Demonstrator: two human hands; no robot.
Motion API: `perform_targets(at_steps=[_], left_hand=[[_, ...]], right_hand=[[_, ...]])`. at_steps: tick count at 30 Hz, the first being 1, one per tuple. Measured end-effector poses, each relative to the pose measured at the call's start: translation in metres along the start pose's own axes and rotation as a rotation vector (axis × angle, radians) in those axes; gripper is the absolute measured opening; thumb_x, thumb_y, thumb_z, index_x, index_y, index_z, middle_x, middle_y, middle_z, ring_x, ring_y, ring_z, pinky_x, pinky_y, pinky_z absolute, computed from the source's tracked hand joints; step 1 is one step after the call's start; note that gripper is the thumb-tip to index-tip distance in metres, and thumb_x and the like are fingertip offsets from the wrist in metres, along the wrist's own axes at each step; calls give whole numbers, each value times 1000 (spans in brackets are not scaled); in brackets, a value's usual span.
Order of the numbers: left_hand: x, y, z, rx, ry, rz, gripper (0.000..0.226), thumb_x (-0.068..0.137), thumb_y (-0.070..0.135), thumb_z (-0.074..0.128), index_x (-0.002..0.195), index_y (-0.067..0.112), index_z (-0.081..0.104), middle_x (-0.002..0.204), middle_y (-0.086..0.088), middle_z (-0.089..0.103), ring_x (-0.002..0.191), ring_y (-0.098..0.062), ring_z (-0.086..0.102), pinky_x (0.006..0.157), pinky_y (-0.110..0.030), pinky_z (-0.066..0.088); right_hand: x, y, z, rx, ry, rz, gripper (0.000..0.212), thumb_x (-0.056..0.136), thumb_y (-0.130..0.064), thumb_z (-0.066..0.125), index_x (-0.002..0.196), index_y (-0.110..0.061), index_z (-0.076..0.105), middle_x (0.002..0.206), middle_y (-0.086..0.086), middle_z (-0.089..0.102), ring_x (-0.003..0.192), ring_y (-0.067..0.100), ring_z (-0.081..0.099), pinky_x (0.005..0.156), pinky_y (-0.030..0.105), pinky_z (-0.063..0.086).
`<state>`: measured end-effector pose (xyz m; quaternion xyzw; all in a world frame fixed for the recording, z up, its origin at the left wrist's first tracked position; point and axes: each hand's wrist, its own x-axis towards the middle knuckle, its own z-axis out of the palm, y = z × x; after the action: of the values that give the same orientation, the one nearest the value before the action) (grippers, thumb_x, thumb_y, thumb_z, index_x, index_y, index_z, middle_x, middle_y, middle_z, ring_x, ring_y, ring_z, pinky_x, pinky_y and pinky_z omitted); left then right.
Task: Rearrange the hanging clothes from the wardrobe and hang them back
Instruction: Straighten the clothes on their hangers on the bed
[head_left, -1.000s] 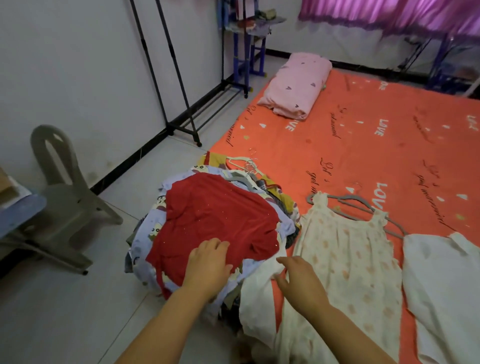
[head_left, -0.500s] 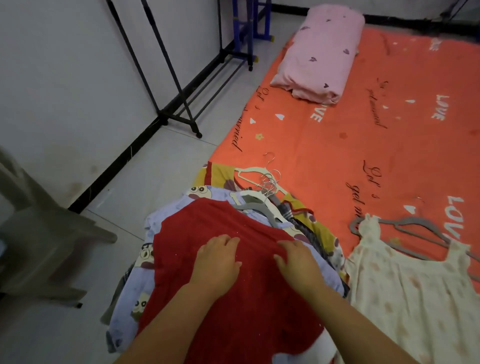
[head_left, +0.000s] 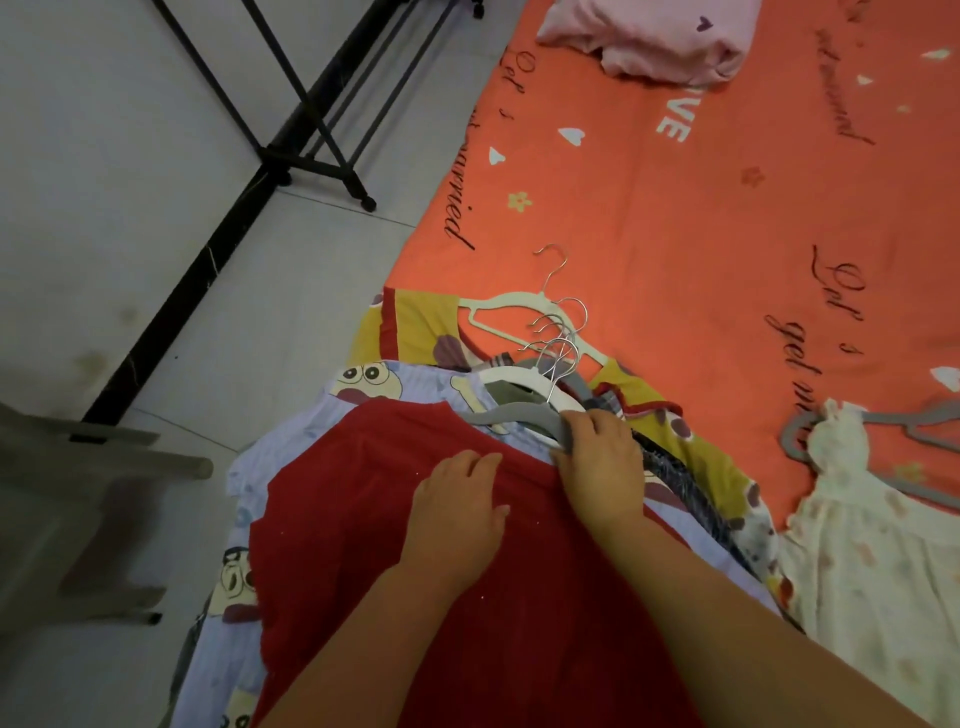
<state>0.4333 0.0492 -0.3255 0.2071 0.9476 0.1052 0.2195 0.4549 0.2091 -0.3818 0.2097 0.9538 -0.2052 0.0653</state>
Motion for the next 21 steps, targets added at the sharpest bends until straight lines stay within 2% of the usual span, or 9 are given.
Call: perform_targets(at_steps=[3, 7, 12, 15, 18, 21], left_hand=[[-2, -3, -3, -11, 19, 12, 57, 92, 38, 49, 143, 24, 29, 144, 1, 34, 131, -16, 30, 108, -33, 26], [-14, 2, -17, -36, 99, 57, 58, 91, 36, 50, 143, 24, 28, 143, 3, 34, 130, -15, 31, 106, -31, 27], [-40, 12, -52, -35, 249, 121, 61, 92, 34, 50, 146, 25, 23, 147, 0, 30, 134, -16, 27, 108, -31, 25], [-70, 13, -73, 40, 277, 172, 59, 94, 41, 44, 146, 29, 20, 143, 7, 33, 133, -11, 25, 110, -33, 17], [-110, 15, -93, 17, 273, 232, 55, 95, 41, 40, 145, 33, 20, 138, 15, 38, 132, -5, 25, 113, -34, 4], [-152, 24, -111, -5, 325, 347, 47, 96, 42, 38, 141, 34, 30, 130, 16, 46, 127, -3, 33, 113, -32, 3]], right_hand=[[-1, -6, -5, 27, 46, 20, 28, 91, -21, 54, 117, -11, 55, 116, 10, 56, 107, 29, 49, 85, 39, 38], [-21, -20, -32, 205, 58, 43, 22, 92, -18, 50, 114, -14, 52, 108, 7, 59, 97, 29, 56, 72, 39, 43], [-84, -47, -72, 341, 42, -118, 17, 93, -16, 50, 108, -18, 56, 106, -1, 59, 94, 20, 55, 68, 33, 42], [-129, -60, -98, 363, 119, -125, 14, 93, -19, 54, 105, -23, 58, 99, -7, 58, 86, 12, 53, 65, 25, 37], [-178, -70, -130, 431, 197, -87, 16, 89, -12, 57, 103, -20, 62, 91, -11, 56, 81, 7, 49, 65, 18, 35], [-234, -75, -163, 444, 275, -77, 15, 87, -9, 60, 99, -17, 63, 84, -15, 51, 74, 2, 44, 67, 8, 35]])
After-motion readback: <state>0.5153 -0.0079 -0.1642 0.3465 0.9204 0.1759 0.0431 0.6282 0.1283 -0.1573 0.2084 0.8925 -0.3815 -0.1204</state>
